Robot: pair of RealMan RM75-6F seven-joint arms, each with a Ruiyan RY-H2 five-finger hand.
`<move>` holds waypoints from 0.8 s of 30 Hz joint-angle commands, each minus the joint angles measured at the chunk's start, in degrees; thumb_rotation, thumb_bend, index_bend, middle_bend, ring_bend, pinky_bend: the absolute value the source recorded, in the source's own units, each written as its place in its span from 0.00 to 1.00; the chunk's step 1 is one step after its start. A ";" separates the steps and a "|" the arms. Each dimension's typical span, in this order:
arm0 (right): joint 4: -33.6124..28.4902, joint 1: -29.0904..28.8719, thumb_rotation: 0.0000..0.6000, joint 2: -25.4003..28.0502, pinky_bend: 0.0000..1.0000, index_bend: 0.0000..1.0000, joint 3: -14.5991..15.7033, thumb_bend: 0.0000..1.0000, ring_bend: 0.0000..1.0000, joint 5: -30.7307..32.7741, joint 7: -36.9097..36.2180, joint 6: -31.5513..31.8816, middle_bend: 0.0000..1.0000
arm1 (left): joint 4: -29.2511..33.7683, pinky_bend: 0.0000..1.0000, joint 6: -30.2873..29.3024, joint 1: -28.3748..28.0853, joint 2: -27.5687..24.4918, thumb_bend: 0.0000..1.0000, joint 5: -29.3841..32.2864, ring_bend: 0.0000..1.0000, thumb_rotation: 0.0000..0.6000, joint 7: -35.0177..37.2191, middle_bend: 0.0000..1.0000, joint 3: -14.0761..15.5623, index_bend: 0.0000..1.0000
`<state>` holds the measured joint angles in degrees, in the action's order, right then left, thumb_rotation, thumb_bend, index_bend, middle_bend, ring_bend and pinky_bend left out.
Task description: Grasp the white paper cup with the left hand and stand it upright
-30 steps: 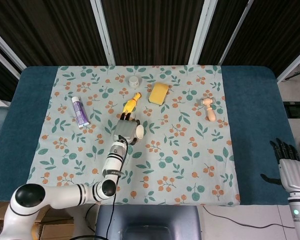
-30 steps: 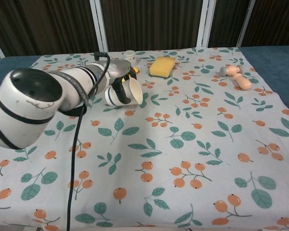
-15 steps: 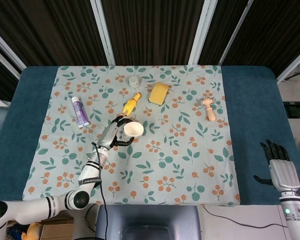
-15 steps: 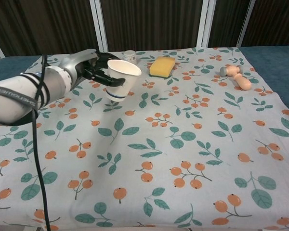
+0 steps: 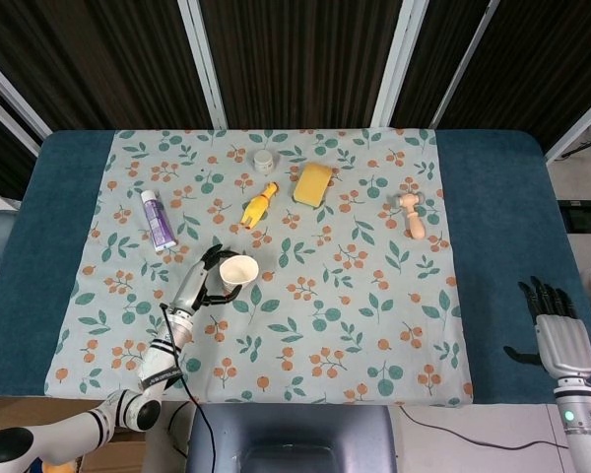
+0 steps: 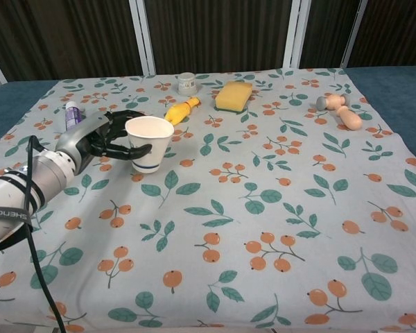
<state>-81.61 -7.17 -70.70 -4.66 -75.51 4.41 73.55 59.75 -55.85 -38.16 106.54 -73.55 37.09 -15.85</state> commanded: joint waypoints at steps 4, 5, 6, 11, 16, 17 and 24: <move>-0.11 -0.14 1.00 0.07 0.00 0.00 -0.01 0.01 0.00 0.05 0.08 -0.17 0.00 | -2.40 0.00 -0.33 0.03 1.28 0.32 -1.26 0.00 1.00 2.86 0.19 0.82 0.28; -0.15 -0.15 1.00 0.09 0.00 0.00 -0.01 0.02 0.00 0.02 0.08 -0.16 0.00 | -2.38 0.00 0.04 -0.06 1.15 0.32 -1.27 0.00 1.00 3.14 0.17 0.87 0.24; -0.20 -0.15 1.00 0.12 0.00 0.00 0.00 0.02 0.00 0.00 0.08 -0.14 0.00 | -2.27 0.00 0.50 -0.15 0.95 0.32 -1.33 0.00 1.00 3.43 0.14 0.98 0.20; -0.37 -0.16 1.00 0.29 0.00 0.00 -0.06 0.01 0.00 -0.06 0.09 0.07 0.00 | -1.40 0.00 1.37 -0.20 -0.24 0.32 -1.78 0.00 1.00 4.38 0.00 1.39 0.00; -0.79 -0.15 1.00 0.68 0.00 0.00 -0.26 0.01 0.00 -0.10 0.00 0.41 0.00 | 2.17 0.00 -1.85 0.70 -2.53 0.32 -3.58 0.00 1.00 4.36 0.00 1.39 0.00; -0.89 -0.16 1.00 0.78 0.00 0.00 -0.33 0.01 0.00 -0.08 -0.05 0.47 0.00 | 3.56 0.00 -3.11 0.99 -3.52 0.32 -4.40 0.00 1.00 4.00 0.00 1.45 0.00; -1.43 0.00 1.00 1.84 0.00 0.00 -0.52 0.01 0.00 -1.09 -1.63 1.51 0.00 | 19.81 0.00 -12.44 6.55 -18.05 0.34 -9.26 0.00 1.00 -11.71 0.00 4.55 0.02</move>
<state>-82.97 -7.21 -69.03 -5.19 -76.32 3.07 74.86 71.86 -63.83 -34.97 96.02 -80.43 34.46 -13.28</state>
